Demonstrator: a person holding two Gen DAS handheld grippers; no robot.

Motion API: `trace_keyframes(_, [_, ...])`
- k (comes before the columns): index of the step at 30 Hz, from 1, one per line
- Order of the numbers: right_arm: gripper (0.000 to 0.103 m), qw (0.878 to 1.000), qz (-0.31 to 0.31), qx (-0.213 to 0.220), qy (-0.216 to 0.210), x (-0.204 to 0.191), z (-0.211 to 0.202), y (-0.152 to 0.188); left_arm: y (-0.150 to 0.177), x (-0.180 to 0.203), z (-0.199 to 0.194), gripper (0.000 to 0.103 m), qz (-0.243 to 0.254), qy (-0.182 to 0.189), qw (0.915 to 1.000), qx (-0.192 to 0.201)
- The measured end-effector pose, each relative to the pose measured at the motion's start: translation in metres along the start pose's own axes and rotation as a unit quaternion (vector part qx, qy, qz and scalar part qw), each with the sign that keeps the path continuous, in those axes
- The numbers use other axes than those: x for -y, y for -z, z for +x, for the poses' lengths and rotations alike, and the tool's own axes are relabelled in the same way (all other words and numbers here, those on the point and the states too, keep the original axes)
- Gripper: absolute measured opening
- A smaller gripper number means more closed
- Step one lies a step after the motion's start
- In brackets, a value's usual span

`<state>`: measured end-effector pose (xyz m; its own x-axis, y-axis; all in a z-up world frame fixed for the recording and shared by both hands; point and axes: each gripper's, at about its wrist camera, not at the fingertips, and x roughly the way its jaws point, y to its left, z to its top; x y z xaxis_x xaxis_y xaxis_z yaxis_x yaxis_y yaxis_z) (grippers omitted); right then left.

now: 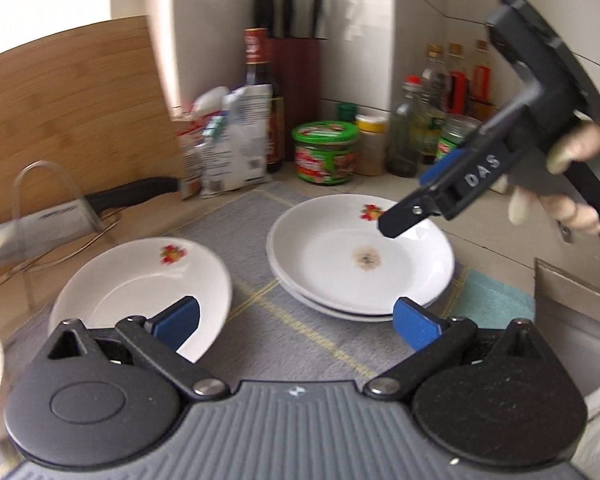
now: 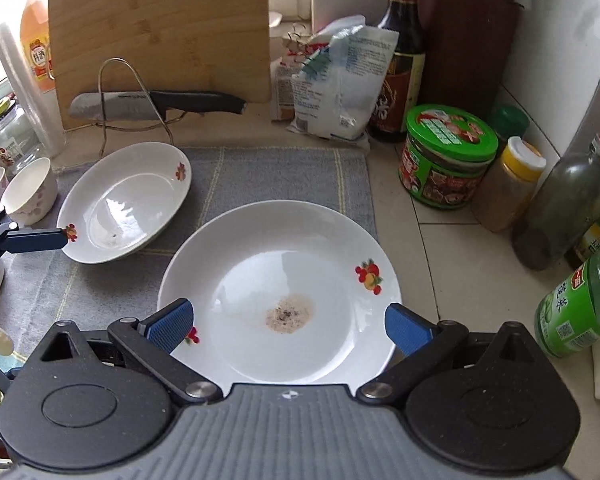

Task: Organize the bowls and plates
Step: 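Move the right tool to a white fruit-pattern plate's rim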

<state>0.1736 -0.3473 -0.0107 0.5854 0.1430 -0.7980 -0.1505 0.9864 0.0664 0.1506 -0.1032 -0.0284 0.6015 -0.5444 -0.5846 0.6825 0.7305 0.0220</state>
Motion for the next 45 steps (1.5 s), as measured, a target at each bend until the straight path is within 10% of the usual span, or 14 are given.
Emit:
trace_keyframes(9, [0.103, 0.999, -0.006, 0.050, 0.015, -0.058, -0.005, 0.008, 0.034, -0.030, -0.026, 0.102, -0.044, -0.113, 0.9924, -0.025])
trace_keyframes(22, [0.103, 0.998, 0.012, 0.044, 0.038, -0.121, -0.018, 0.025, 0.067, -0.066, -0.037, 0.102, -0.081, -0.104, 0.9905, -0.040])
trace_keyframes(45, [0.103, 0.993, -0.093, 0.039, -0.061, -0.070, 0.026, -0.023, 0.051, -0.048, 0.043, 0.102, -0.176, -0.217, 0.9533, -0.115])
